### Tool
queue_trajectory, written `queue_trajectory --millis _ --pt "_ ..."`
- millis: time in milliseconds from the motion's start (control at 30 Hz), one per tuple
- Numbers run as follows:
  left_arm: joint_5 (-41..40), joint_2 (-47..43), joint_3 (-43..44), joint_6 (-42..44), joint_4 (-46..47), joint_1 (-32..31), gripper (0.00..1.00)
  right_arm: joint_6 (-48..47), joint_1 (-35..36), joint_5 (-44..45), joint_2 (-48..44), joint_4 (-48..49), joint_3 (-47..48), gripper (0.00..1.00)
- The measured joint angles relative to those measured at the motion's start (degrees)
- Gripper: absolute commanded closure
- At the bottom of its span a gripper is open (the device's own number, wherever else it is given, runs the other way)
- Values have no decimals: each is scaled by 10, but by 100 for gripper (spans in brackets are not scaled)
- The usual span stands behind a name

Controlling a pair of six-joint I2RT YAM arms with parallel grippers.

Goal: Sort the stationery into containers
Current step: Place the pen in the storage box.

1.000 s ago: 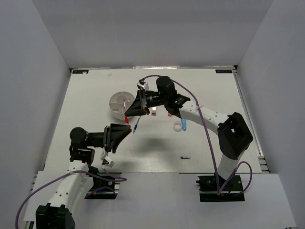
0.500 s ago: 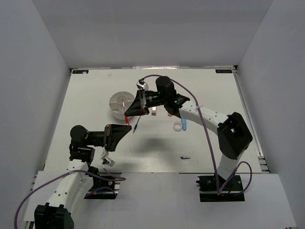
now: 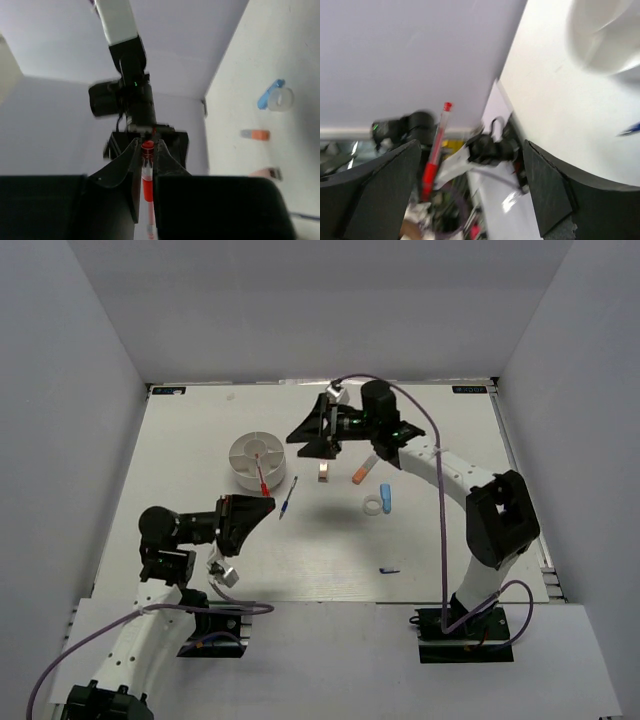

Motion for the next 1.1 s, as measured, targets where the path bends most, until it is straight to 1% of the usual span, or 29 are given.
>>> queue_trajectory --millis 100,167,267,333,400,500,600,700,800,933,1067,1100 --pt "-59 12 25 -252 102 -5 100 -43 -61 2 -2 -6 0 16" --pt "-107 50 80 -372 108 -8 100 -66 -98 2 -3 -9 0 17" --pt "-189 132 189 -527 96 -8 100 -87 -131 3 -3 -12 0 20" --pt "-253 192 256 -629 79 -8 100 -100 -139 2 -3 -12 0 22" --pt "-316 244 301 -727 63 -4 100 -116 -140 -3 -3 -12 0 25" --pt "-406 315 335 -856 37 3 100 -153 -141 -9 -3 -17 0 29" --pt "-466 362 336 -954 21 8 100 -220 -141 -6 -7 -45 0 30" --pt "-507 381 327 -1011 19 8 100 -285 -143 3 -16 -82 0 32" --pt "-543 380 296 -1030 53 8 100 -333 -144 13 -32 -105 0 33" --pt "-582 388 274 -1008 87 8 100 -367 -144 15 -51 -121 0 34" --pt "-631 403 275 -944 104 3 100 -394 -144 16 -55 -129 0 36" --pt "-642 408 276 -928 107 1 100 -402 -144 17 -55 -135 0 38"
